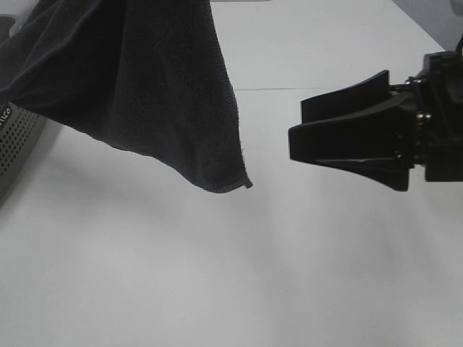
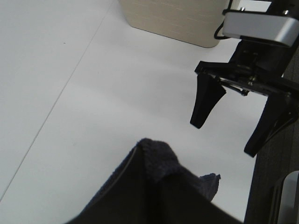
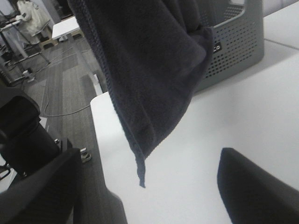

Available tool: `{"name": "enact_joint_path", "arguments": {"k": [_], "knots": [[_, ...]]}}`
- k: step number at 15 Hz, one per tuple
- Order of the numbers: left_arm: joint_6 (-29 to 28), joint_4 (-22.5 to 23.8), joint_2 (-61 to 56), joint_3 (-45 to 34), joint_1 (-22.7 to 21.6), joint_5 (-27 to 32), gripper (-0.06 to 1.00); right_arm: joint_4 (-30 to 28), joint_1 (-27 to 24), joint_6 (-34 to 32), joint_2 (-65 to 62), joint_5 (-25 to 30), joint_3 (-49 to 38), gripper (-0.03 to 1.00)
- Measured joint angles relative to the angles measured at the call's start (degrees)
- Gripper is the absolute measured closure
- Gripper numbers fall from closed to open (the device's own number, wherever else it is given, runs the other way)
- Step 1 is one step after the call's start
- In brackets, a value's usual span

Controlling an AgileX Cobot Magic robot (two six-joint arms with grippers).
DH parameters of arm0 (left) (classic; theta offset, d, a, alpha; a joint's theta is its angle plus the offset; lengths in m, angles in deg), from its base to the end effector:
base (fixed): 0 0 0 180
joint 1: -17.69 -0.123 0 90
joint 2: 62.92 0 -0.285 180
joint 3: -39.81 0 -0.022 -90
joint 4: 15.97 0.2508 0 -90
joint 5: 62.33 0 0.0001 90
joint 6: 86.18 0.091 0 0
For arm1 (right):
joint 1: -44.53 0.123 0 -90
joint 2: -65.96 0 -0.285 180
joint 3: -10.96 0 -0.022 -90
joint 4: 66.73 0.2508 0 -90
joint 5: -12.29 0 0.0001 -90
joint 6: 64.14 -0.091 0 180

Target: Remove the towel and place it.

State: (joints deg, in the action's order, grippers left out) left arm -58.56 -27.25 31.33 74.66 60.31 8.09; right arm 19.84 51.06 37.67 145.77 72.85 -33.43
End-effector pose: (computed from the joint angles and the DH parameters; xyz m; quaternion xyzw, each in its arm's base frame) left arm 0.2056 -0.2120 0.4969 0.5262 0.7318 -0.1521 0.4056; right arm 0.1933 0.1018 0.2517 -0.3781 0.7189 0.4149 0.4101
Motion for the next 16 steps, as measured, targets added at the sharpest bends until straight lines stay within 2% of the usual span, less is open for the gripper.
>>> {"name": "enact_joint_path", "arguments": {"k": [1, 3, 6, 11, 16], "knots": [[0.0, -0.5, 0.4, 0.0, 0.0, 0.1, 0.94, -0.1, 3.7, 0.7, 2.1, -1.2, 1.0, 0.18], [0.0, -0.8, 0.9, 0.0, 0.0, -0.3, 0.94, 0.2, 10.5, 0.9, 5.7, -7.4, 2.5, 0.18], [0.0, -2.1, 1.0, 0.0, 0.0, -1.9, 0.94, 0.6, 16.9, 0.9, 10.9, -11.8, 5.0, 0.18], [-0.1, -3.5, 1.0, 0.0, 0.0, -2.1, 0.94, 4.0, 18.0, 0.9, 12.7, -11.8, 7.1, 0.2], [-0.2, -3.6, 1.0, 0.0, 0.0, -2.2, 0.94, 6.1, 18.0, 0.7, 12.7, -11.8, 7.1, 0.4]]}}
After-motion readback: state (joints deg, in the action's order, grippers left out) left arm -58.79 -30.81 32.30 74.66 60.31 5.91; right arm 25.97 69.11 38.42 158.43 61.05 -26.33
